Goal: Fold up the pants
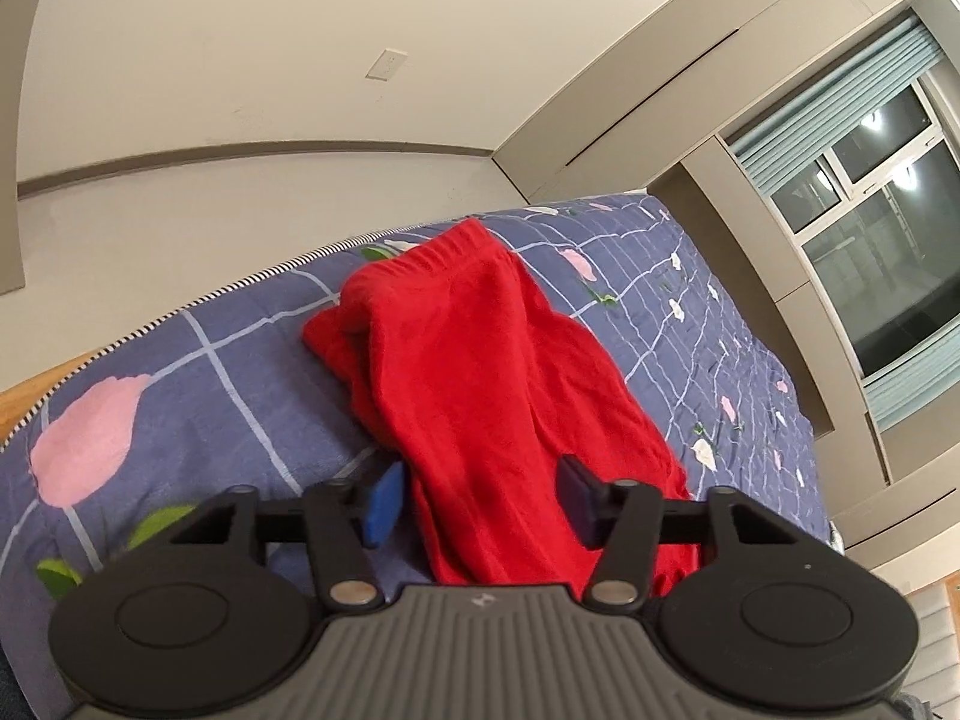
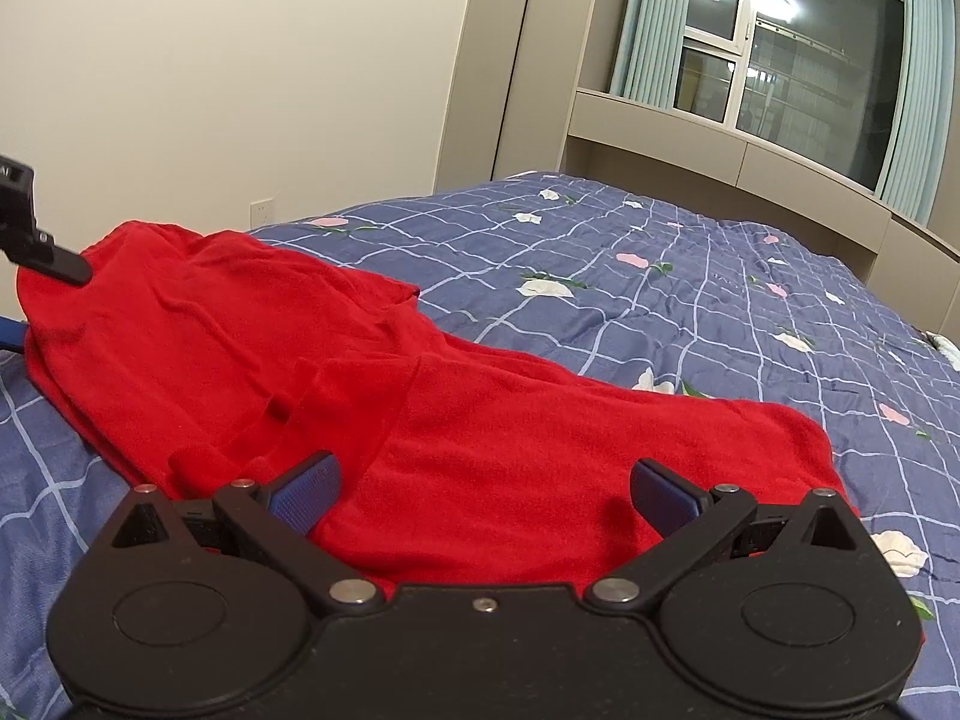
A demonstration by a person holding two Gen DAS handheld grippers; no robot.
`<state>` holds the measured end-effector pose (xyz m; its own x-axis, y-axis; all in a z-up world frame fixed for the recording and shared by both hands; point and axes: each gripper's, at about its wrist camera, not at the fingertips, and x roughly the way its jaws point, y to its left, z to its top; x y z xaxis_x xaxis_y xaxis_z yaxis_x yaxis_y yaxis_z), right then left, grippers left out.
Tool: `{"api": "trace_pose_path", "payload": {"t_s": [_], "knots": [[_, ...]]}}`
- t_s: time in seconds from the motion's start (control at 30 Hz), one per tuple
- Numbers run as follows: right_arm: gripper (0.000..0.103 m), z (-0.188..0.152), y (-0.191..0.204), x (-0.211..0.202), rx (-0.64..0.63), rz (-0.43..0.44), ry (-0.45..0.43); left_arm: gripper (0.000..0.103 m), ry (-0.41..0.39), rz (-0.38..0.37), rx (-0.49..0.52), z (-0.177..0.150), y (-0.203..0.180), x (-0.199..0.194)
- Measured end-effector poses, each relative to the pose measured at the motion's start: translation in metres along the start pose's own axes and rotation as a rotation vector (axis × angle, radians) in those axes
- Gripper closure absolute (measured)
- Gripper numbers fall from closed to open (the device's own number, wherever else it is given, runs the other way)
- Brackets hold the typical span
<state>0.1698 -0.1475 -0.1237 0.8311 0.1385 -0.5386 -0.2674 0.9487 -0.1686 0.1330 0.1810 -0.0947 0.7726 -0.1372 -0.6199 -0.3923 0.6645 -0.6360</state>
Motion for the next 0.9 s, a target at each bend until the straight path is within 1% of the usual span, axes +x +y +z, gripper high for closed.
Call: {"api": "trace_pose_path", "payload": {"t_s": [0.07, 0.1, 0.13, 0.17, 0.23, 0.27, 0.3, 0.33, 0.43, 0.5, 0.57, 0.63, 0.7, 0.77, 0.83, 0.9], "knots": [[0.000, 0.000, 0.000, 0.000, 0.000, 0.000, 0.000, 0.053, 0.001, 0.009, 0.001, 0.000, 0.001, 0.000], [0.000, 0.000, 0.000, 0.000, 0.001, 0.000, 0.000, 0.057, 0.000, 0.012, -0.001, 0.000, 0.001, 0.000], [0.000, 0.000, 0.000, 0.000, 0.001, 0.001, 0.000, 0.064, 0.000, 0.017, -0.001, 0.000, 0.001, 0.001], [0.000, 0.000, 0.000, 0.000, 0.001, 0.001, 0.000, 0.067, 0.000, 0.021, -0.001, 0.001, 0.002, 0.000], [0.000, 0.000, 0.000, 0.000, 0.002, 0.001, 0.000, 0.083, 0.002, 0.027, -0.006, 0.002, 0.003, 0.000], [0.000, 0.000, 0.000, 0.000, 0.003, 0.002, -0.001, 0.086, 0.001, 0.021, -0.015, 0.003, 0.004, -0.001], [0.000, 0.000, 0.000, 0.000, 0.005, 0.003, -0.001, 0.093, -0.006, 0.016, -0.021, 0.003, 0.005, -0.002], [0.000, -0.001, 0.000, 0.000, 0.005, 0.003, -0.001, 0.098, -0.014, 0.015, -0.024, 0.004, 0.005, -0.004], [0.000, 0.001, 0.001, 0.000, -0.007, -0.003, 0.002, 0.099, -0.037, 0.003, -0.014, 0.006, -0.001, -0.008], [0.000, 0.005, 0.001, 0.000, -0.013, -0.002, 0.024, 0.100, -0.049, 0.003, 0.002, 0.006, -0.005, -0.011], [0.000, 0.014, 0.001, 0.002, -0.007, -0.002, 0.069, 0.100, -0.062, 0.002, 0.026, 0.007, -0.012, -0.014], [0.000, 0.024, -0.002, 0.005, 0.031, -0.003, 0.136, 0.100, -0.072, -0.001, 0.047, 0.009, -0.018, -0.017], [0.000, 0.035, -0.006, 0.006, 0.105, 0.002, 0.210, 0.100, -0.075, -0.003, 0.062, 0.011, -0.024, -0.019], [0.000, 0.045, -0.012, 0.002, 0.177, 0.041, 0.254, 0.100, -0.080, -0.001, 0.072, 0.012, -0.029, -0.021], [0.000, 0.052, -0.012, -0.005, 0.196, 0.055, 0.249, 0.101, -0.086, 0.001, 0.085, 0.012, -0.033, -0.023], [0.000, 0.060, -0.008, -0.013, 0.162, 0.038, 0.228, 0.101, -0.091, 0.004, 0.097, 0.012, -0.039, -0.024]]}}
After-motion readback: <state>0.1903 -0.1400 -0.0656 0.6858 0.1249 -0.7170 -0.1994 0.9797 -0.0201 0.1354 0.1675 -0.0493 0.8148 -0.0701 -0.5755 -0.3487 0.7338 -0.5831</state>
